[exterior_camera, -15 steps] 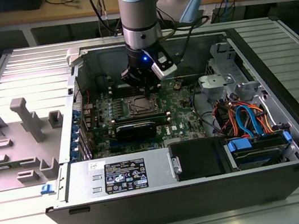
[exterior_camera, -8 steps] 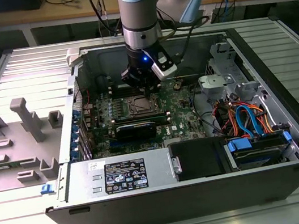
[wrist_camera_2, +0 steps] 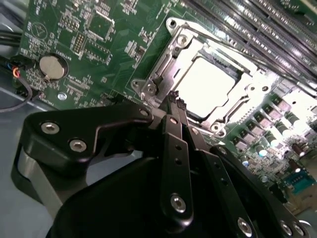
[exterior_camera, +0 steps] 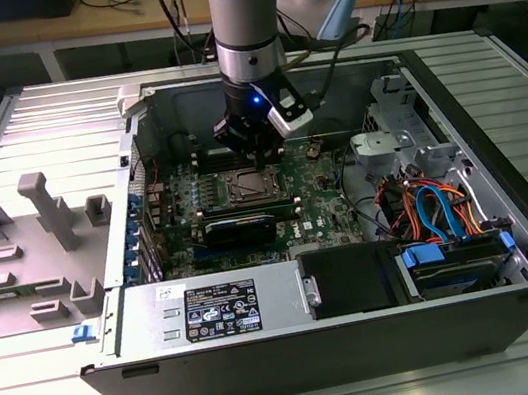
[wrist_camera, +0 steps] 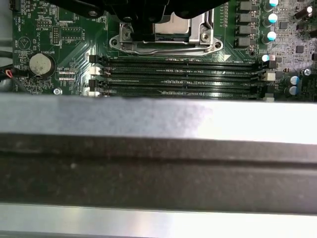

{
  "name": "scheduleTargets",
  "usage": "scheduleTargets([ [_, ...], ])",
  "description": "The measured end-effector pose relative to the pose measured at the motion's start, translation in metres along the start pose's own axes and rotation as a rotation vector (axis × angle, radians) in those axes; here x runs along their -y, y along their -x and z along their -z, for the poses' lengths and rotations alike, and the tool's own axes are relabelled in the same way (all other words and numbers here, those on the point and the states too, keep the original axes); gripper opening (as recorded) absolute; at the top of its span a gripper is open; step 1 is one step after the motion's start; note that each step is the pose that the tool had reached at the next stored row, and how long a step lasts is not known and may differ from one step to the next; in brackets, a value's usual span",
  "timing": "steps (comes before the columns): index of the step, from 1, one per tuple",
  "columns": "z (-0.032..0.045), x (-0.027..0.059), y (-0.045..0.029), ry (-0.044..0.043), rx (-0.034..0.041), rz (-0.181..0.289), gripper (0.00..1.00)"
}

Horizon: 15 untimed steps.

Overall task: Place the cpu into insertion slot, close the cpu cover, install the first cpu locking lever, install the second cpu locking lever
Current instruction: 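Install the second cpu locking lever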

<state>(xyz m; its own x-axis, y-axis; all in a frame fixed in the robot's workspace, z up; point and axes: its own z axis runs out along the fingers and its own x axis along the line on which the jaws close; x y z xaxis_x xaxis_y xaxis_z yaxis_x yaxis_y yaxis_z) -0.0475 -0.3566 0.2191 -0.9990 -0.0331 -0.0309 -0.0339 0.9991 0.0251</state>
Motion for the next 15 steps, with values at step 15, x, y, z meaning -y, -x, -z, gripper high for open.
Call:
scheduleTargets([
  [15, 0.0098, 0.0092, 0.0, -0.0001, 0.0, 0.0, 0.11],
])
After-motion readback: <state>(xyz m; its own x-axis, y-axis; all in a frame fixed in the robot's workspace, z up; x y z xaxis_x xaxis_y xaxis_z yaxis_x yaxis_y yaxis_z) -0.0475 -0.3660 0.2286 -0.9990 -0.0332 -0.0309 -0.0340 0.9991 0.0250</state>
